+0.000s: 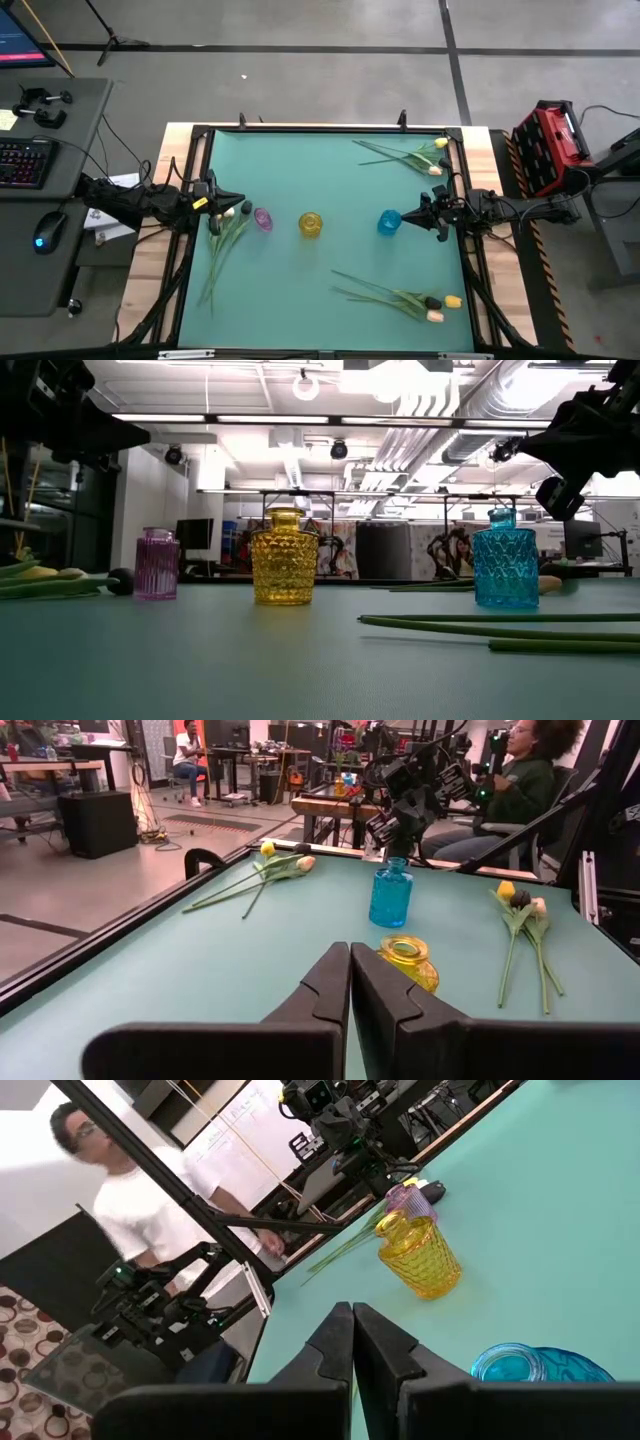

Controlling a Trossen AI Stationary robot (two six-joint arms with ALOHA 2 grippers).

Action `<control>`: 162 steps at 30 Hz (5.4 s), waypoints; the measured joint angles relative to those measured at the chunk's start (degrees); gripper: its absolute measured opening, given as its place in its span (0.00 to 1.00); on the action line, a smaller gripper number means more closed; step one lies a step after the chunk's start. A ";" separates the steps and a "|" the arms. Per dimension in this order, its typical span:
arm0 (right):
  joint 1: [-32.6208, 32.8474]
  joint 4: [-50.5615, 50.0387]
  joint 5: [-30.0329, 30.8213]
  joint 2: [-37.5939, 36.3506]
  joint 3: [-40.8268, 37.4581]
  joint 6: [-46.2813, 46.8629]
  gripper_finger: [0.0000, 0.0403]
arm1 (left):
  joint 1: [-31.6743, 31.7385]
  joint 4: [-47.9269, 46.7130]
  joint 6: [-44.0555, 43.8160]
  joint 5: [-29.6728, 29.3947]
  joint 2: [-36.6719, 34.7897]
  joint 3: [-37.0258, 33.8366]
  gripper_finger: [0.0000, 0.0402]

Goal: Sort flowers into vase by color

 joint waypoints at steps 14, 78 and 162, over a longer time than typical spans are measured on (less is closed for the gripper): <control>-0.02 -0.01 0.01 0.01 0.01 0.00 0.00 | 0.00 -0.01 0.00 0.02 0.01 0.00 0.00; -0.02 0.01 0.02 0.01 0.02 0.00 0.00 | -0.17 15.86 -21.95 2.94 0.01 0.00 0.00; -0.02 -0.01 0.00 0.01 0.02 0.00 0.00 | 3.50 -31.94 -62.81 23.40 77.10 25.88 0.02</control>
